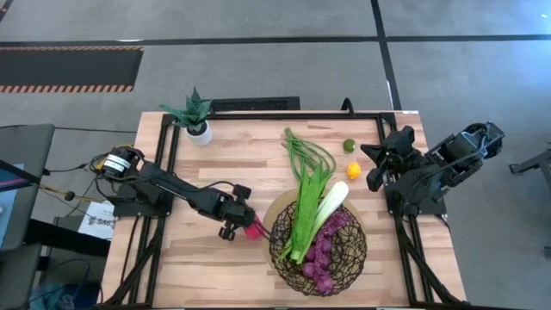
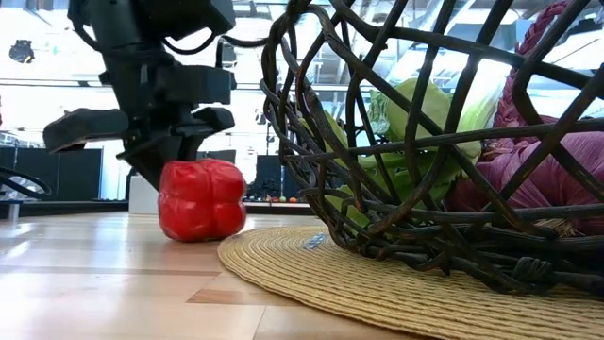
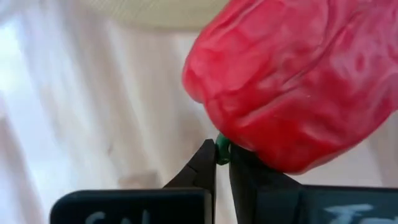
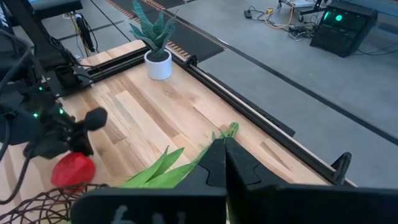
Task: Build produce basket
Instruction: Put the red bell pepper into the black basket
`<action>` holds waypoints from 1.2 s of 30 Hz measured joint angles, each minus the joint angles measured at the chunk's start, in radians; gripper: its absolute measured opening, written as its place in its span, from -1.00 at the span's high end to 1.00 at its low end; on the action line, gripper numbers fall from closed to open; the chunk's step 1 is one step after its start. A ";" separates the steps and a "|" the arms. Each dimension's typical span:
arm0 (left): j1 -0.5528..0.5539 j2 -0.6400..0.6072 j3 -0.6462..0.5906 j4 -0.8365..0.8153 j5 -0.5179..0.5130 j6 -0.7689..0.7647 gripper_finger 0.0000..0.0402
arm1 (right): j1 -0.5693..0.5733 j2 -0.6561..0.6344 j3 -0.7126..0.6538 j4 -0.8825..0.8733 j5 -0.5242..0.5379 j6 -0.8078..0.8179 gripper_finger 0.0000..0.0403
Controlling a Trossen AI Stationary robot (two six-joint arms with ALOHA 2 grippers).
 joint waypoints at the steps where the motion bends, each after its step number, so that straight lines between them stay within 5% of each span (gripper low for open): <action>1: 0.000 0.000 0.017 -0.042 -0.011 -0.016 0.99 | 0.000 0.000 0.000 -0.005 0.000 0.000 0.97; 8: -0.026 0.000 0.201 -0.245 -0.051 -0.060 1.00 | 0.000 0.000 0.000 -0.047 0.000 0.000 0.97; 19: -0.046 -0.002 0.618 -0.487 -0.253 0.022 1.00 | 0.000 0.000 0.000 -0.091 -0.044 0.000 0.97; 24: -0.054 0.006 0.732 -0.428 -0.237 0.087 1.00 | 0.001 0.000 0.000 -0.112 -0.044 0.000 0.97; 36: -0.070 0.164 0.741 -0.105 -0.079 0.284 1.00 | 0.001 -0.001 0.001 -0.110 -0.047 0.000 0.97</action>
